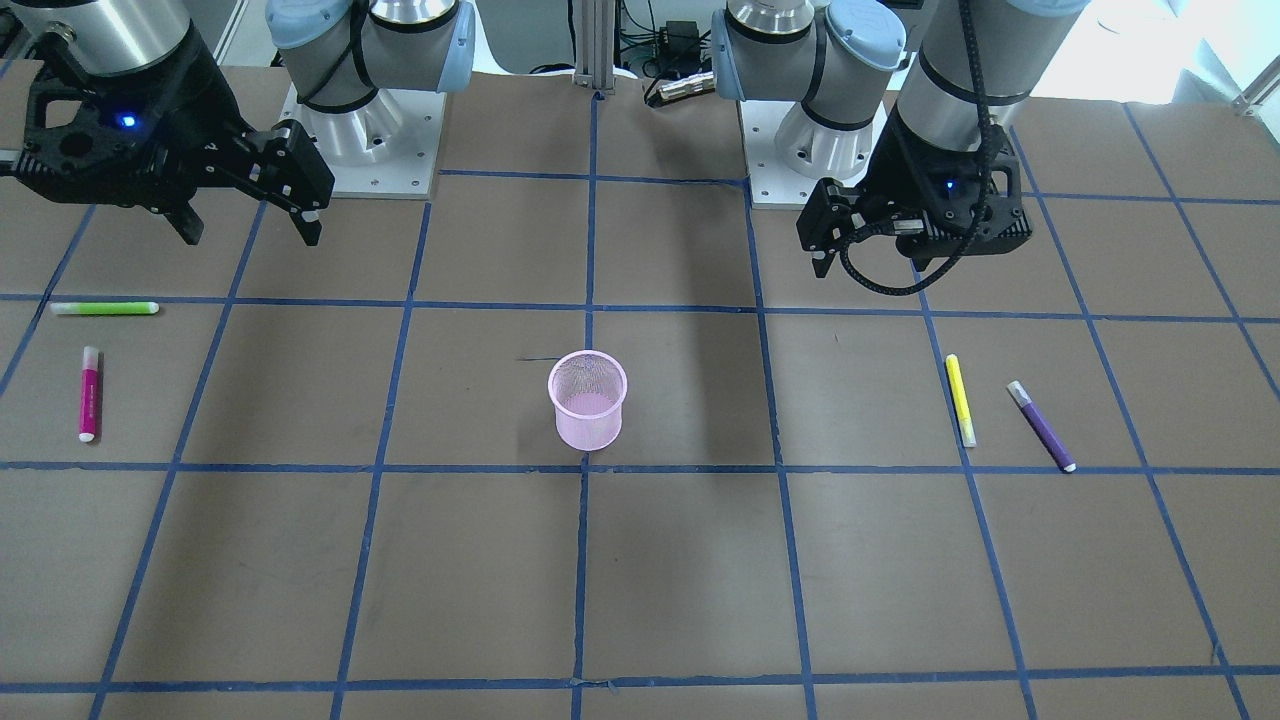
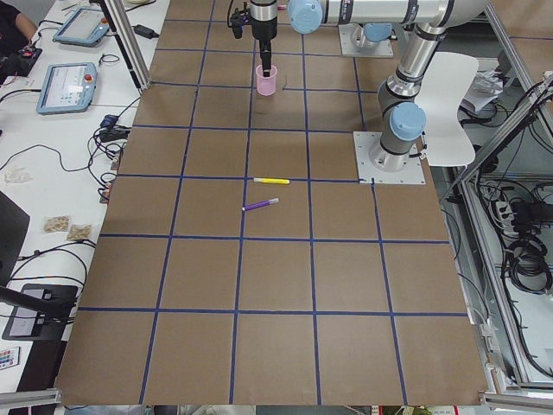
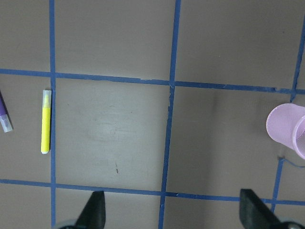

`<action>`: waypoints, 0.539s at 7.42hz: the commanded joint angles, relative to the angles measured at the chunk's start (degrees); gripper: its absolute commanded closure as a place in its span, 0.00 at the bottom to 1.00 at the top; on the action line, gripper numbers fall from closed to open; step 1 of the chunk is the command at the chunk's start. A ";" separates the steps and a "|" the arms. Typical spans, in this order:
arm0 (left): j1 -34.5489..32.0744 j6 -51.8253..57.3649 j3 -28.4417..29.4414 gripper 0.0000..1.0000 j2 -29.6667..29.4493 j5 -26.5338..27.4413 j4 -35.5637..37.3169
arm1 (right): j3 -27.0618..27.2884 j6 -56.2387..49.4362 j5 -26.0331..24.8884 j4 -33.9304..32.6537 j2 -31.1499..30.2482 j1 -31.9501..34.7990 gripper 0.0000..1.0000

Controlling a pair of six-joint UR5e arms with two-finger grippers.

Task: Insert purple and pink pens into pink cup

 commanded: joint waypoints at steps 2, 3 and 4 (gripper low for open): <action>0.16 0.00 -0.02 0.00 0.09 0.23 -0.09 | 2.89 -7.33 -1.47 -0.34 0.26 -2.00 0.00; 0.16 0.00 0.07 0.00 0.53 0.15 0.00 | 6.39 -12.52 -1.66 -2.87 0.61 -6.37 0.01; 0.33 0.00 0.07 0.00 0.70 0.06 0.17 | 11.29 -21.01 -1.66 -10.38 2.01 -12.16 0.02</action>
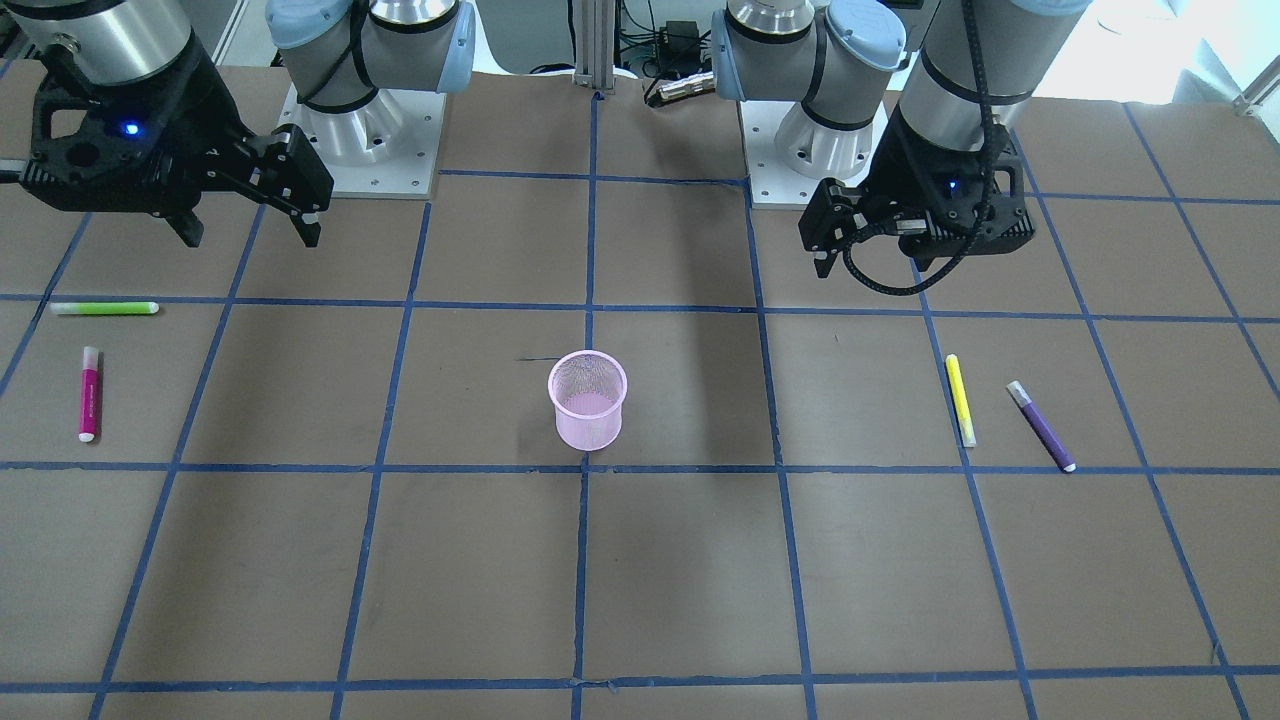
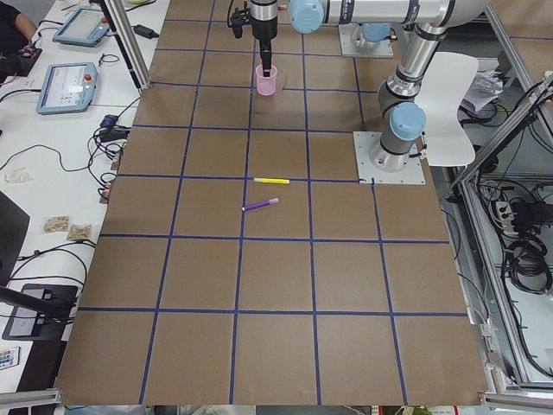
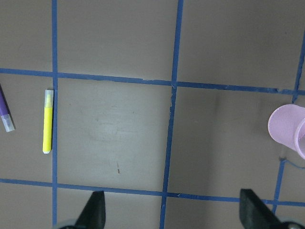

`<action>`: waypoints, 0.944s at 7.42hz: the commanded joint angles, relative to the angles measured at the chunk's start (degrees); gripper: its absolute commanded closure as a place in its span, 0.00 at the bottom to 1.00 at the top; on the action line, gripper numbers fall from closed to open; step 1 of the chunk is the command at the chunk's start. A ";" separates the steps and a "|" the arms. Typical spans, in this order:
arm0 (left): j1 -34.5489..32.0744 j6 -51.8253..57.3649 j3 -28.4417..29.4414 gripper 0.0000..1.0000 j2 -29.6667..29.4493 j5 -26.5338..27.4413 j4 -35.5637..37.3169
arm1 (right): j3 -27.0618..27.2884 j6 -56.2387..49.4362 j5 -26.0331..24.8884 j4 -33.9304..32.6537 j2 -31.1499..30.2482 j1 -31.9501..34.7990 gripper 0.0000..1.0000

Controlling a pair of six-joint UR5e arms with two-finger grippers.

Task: Insert purple and pink pens into pink cup

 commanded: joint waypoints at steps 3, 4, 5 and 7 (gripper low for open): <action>9.75 0.35 -0.05 0.00 -0.58 -0.17 0.86 | 21.51 -41.29 -0.04 -31.48 2.64 -24.89 0.01; 14.40 3.05 -0.05 0.00 -1.54 -0.26 0.95 | 23.56 -42.77 -0.12 -38.61 6.56 -27.12 0.00; 18.63 7.16 -0.13 0.00 -1.99 -0.17 1.04 | 23.23 -48.88 -0.21 -43.46 12.08 -27.49 0.01; 27.16 8.87 -0.92 0.00 -5.05 -0.26 4.96 | 22.97 -52.44 -0.21 -50.43 18.62 -28.19 0.02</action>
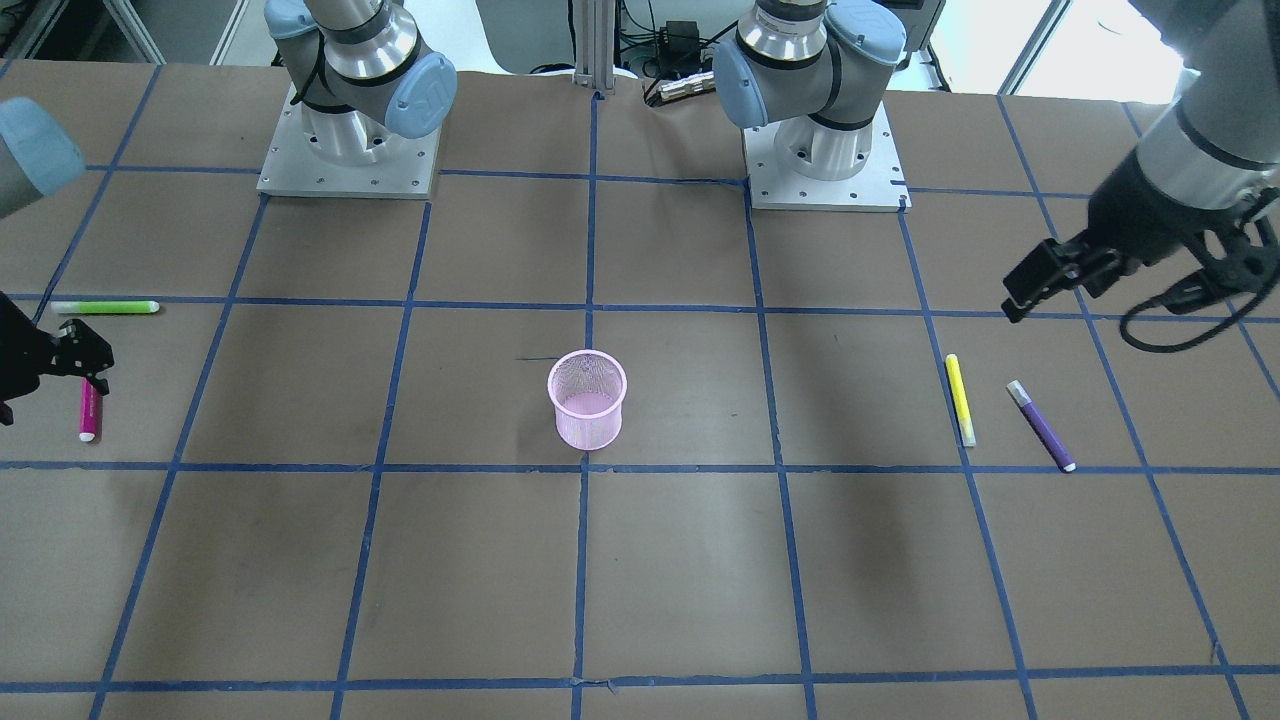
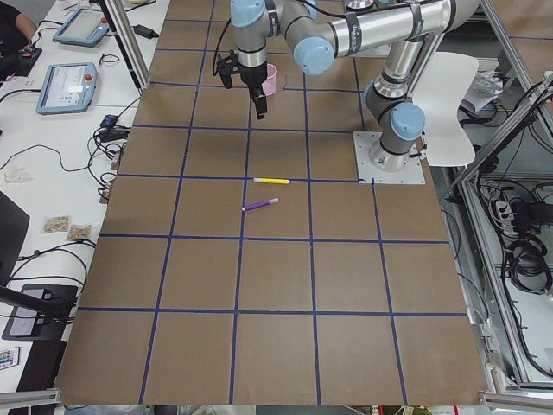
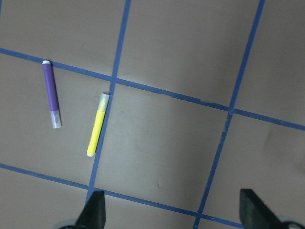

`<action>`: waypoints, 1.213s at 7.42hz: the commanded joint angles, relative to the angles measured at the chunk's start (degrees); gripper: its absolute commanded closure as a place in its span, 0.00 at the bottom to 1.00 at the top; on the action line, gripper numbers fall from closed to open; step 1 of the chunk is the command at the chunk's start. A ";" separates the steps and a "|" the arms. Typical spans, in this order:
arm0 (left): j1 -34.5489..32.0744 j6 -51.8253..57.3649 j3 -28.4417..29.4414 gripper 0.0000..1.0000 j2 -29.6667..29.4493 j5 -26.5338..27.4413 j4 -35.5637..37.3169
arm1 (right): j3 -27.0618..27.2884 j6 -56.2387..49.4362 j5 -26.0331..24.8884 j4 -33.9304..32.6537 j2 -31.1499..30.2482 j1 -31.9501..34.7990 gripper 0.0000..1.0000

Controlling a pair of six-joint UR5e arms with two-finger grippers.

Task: Insert purple and pink pens into pink cup

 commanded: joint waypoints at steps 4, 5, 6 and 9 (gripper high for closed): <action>13.02 11.62 -6.11 0.00 -11.97 0.07 19.83 | 0.41 -2.14 -1.23 -3.73 6.66 -0.77 0.17; 13.19 11.53 -6.90 0.00 -13.83 0.07 19.94 | 0.24 -2.30 -2.11 -3.80 6.65 -0.85 0.34; 13.28 10.66 -7.09 0.00 -16.02 0.07 21.07 | 0.24 -2.12 -2.56 -3.63 6.65 -0.85 0.45; 13.37 10.30 -7.26 0.00 -21.39 -0.02 24.94 | 0.33 -2.03 -2.65 -3.36 6.92 -0.85 0.71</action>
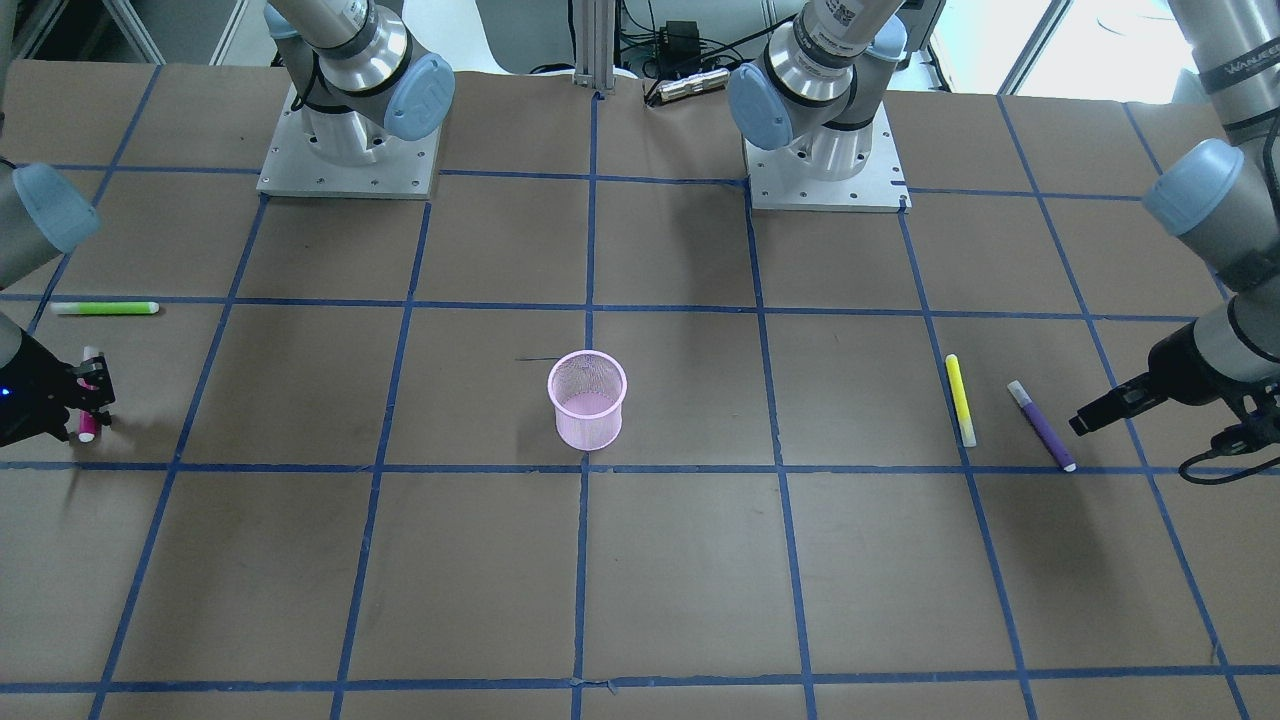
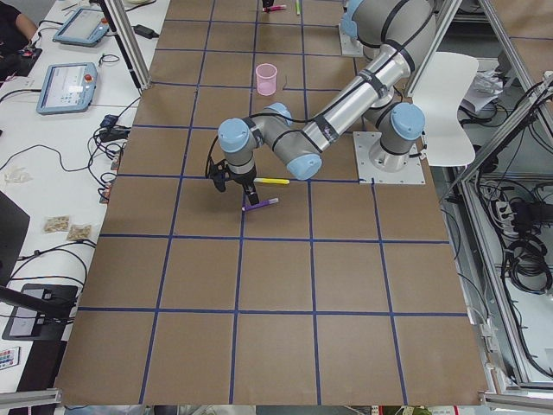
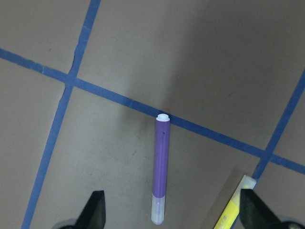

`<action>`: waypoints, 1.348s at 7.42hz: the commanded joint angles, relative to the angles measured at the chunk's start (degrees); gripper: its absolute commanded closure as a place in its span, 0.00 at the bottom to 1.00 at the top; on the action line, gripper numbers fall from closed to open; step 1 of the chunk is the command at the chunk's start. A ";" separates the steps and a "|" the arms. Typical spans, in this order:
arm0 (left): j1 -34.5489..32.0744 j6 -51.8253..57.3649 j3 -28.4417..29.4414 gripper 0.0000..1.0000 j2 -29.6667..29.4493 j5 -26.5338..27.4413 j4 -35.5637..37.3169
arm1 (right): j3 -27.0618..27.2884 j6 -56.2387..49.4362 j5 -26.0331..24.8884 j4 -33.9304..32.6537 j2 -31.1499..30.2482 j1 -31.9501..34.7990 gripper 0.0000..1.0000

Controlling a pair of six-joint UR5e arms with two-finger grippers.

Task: Insert purple and pink pens into pink cup

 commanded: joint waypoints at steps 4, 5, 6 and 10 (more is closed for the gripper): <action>-0.01 0.07 0.17 0.19 -6.16 -0.01 4.19 | -1.97 7.97 -0.06 6.16 -5.38 0.34 1.00; 0.08 0.08 0.17 0.25 -6.69 -0.01 4.28 | -2.16 10.64 2.99 8.81 -9.94 1.57 1.00; 0.08 0.34 0.44 0.25 -6.96 -0.01 4.19 | -1.90 14.06 8.85 9.27 -13.03 3.84 1.00; 0.08 0.08 0.26 0.45 -7.84 -0.01 4.19 | -0.76 40.72 17.71 -0.07 -19.12 28.30 1.00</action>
